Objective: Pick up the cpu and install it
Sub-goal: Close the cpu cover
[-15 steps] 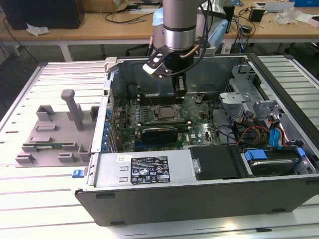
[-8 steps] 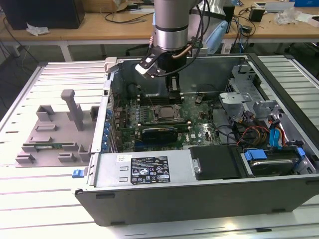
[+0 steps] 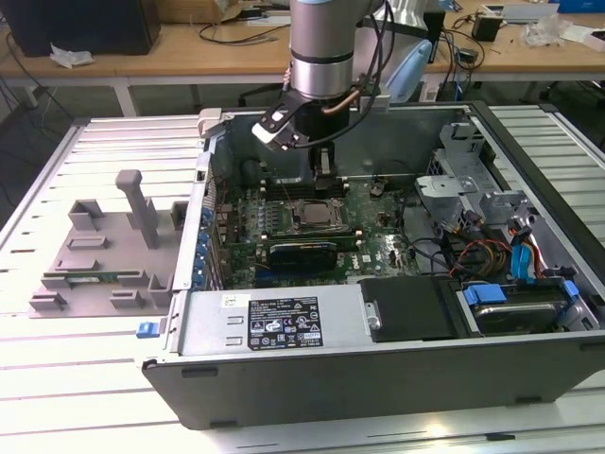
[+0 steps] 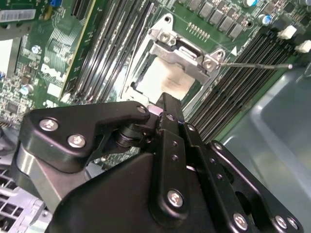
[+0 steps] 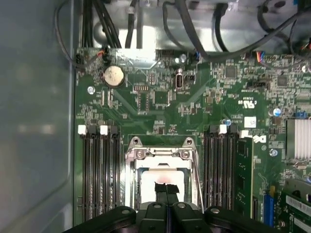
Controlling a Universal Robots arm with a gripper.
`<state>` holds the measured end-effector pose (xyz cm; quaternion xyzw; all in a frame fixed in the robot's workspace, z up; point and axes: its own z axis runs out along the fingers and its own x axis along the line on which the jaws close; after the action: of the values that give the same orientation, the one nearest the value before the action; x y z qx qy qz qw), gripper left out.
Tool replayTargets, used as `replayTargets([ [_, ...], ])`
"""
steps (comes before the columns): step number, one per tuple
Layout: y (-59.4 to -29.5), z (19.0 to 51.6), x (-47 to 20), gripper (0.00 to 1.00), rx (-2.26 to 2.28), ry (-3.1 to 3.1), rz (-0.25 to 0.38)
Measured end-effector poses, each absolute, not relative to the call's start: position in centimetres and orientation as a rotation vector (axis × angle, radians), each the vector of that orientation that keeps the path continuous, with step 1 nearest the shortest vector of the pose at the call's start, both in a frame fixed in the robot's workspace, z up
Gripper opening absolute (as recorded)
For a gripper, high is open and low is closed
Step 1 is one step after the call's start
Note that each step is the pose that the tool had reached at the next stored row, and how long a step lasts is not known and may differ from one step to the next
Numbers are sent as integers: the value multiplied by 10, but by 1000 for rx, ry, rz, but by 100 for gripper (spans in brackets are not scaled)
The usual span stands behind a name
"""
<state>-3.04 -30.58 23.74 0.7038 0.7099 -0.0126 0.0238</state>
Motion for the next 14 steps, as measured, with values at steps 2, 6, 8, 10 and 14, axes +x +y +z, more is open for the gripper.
replayTargets([
  [2,-306,233,-30,11,2183,2202,-50],
  [6,-306,233,-30,11,2183,2202,-51],
  [8,-306,233,-30,11,2164,2220,-50],
  [10,-306,233,-30,11,2117,2265,-48],
  [14,-306,233,-30,11,2013,2356,-46],
])
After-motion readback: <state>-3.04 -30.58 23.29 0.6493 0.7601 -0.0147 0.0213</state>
